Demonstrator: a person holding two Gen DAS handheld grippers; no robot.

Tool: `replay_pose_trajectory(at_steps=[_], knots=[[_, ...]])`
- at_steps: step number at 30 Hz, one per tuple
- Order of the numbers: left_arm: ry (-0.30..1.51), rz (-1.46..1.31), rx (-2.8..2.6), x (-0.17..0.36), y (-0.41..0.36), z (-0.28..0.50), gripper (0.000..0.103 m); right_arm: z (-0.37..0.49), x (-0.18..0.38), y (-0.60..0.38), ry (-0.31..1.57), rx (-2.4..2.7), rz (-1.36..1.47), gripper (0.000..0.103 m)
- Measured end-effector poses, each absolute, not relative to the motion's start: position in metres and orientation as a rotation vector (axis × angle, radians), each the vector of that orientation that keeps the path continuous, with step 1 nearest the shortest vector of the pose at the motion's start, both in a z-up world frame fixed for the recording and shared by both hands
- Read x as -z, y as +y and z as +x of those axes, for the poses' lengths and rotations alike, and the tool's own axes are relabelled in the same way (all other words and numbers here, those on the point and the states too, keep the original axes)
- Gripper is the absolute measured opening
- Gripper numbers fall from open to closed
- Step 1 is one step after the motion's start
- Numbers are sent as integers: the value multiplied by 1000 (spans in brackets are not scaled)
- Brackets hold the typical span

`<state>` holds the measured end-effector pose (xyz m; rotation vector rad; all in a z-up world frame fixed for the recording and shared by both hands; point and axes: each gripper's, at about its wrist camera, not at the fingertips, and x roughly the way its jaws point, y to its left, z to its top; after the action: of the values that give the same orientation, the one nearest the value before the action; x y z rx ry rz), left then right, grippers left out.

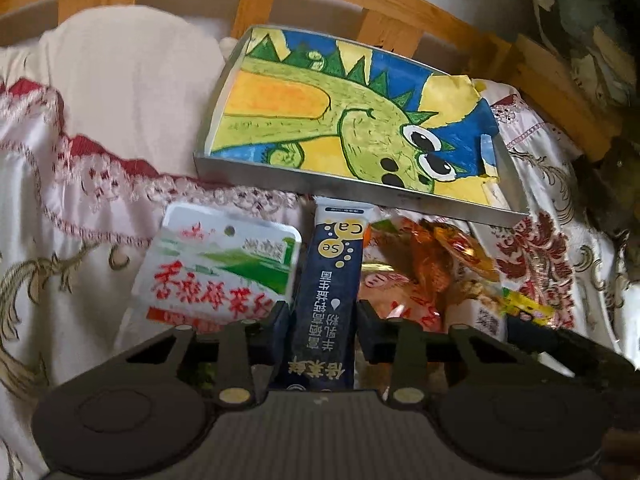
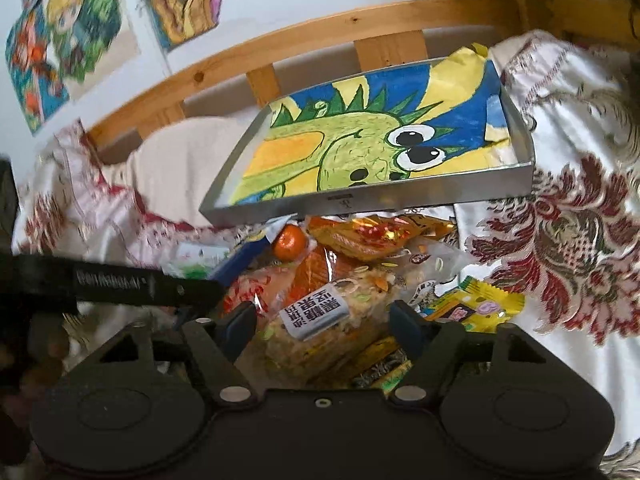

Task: Organize snacks
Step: 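Grasp the dark blue stick pack with the left tool while the right tool grasps the clear nut-bar packet, then carry both packs into the dinosaur tray and open both tools to release them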

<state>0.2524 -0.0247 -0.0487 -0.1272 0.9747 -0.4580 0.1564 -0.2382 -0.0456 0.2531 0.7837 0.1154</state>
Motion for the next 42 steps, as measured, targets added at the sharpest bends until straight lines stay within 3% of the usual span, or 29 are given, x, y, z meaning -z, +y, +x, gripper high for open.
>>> replay_pose_trajectory(at_steps=[5, 12, 14, 16, 19, 25, 28, 42], knots=[[1006, -92, 459, 47, -32, 250, 41, 148, 41, -236, 820, -123, 231, 60], [1024, -139, 447, 61, -29, 254, 48, 157, 47, -237, 805, -109, 248, 72], [1035, -169, 443, 62, -25, 256, 43, 159, 49, -238, 807, -104, 251, 71], [1037, -182, 428, 62, -23, 256, 42, 158, 49, -237, 804, -84, 233, 62], [1041, -184, 411, 60, -23, 254, 39, 157, 48, -237, 808, -80, 219, 58], [1093, -154, 360, 47, -30, 245, 38, 148, 43, -229, 807, -105, 150, 54], [1125, -185, 366, 39, -31, 242, 37, 137, 39, -223, 799, -128, 104, 45], [1021, -357, 398, 16, -28, 207, 37, 104, 19, -198, 604, -126, -197, 45]])
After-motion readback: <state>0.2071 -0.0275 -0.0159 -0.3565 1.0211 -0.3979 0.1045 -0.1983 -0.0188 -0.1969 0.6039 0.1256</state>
